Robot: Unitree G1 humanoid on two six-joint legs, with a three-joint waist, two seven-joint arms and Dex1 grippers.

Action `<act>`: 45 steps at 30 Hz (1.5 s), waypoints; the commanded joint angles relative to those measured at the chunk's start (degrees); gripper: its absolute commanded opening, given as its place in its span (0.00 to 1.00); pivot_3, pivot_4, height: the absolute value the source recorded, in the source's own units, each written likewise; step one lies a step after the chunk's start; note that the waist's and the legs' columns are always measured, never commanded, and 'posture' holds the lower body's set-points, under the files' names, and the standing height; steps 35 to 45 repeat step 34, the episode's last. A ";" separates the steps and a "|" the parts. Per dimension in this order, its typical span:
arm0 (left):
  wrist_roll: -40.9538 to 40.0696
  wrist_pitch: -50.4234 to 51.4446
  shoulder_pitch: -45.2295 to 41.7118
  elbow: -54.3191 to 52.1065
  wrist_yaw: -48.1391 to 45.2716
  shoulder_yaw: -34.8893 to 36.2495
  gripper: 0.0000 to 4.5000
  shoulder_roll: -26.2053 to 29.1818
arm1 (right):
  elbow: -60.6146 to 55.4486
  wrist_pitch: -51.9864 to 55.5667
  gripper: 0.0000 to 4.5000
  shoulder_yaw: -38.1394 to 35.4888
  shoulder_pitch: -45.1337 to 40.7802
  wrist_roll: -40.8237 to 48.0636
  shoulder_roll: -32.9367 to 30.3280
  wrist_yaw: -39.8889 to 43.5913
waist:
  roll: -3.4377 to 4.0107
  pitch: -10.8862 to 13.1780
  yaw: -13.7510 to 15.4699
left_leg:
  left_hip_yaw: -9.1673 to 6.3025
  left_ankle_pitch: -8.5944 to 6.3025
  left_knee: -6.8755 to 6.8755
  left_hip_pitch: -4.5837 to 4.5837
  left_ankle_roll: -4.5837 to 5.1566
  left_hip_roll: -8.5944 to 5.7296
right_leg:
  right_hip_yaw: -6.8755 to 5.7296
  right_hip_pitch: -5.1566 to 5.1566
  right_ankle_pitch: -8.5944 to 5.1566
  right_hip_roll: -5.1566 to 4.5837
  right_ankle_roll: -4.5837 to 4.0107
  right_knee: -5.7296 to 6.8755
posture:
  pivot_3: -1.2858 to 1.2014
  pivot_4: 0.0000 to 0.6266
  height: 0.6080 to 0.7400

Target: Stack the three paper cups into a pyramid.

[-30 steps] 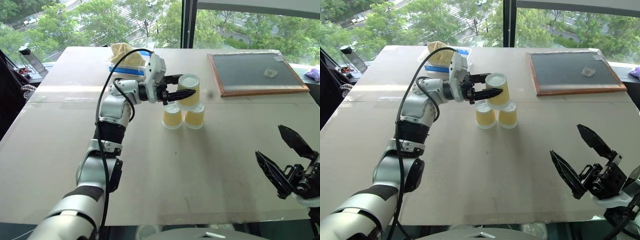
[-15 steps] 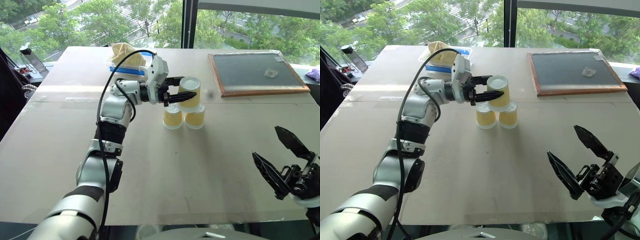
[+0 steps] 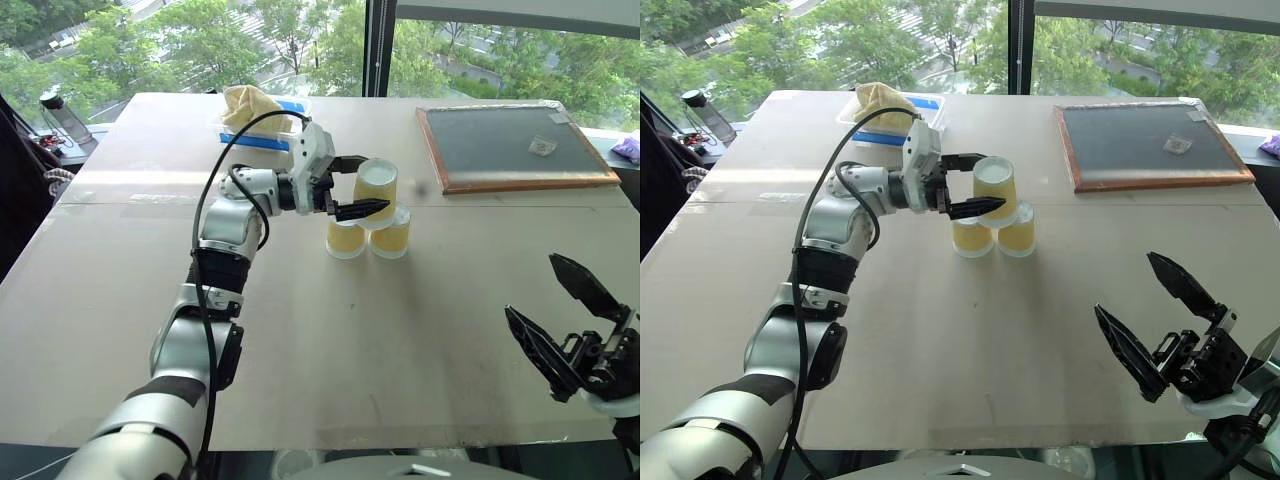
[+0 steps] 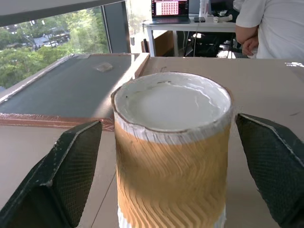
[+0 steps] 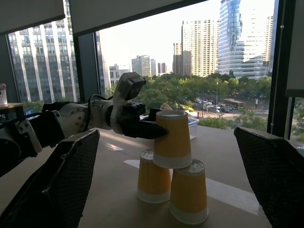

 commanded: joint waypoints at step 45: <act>-0.95 3.15 66.91 -46.50 24.49 14.78 1.00 9.96 | 34.29 0.56 1.00 3.97 -16.70 -15.99 -13.33 13.49 | 0.05 -0.17 1.31 | 0.30 -0.01 -0.27 0.76 0.01 0.24 | 0.52 0.29 -0.17 -0.07 -0.25 -0.04 | 0.52 0.24 1.00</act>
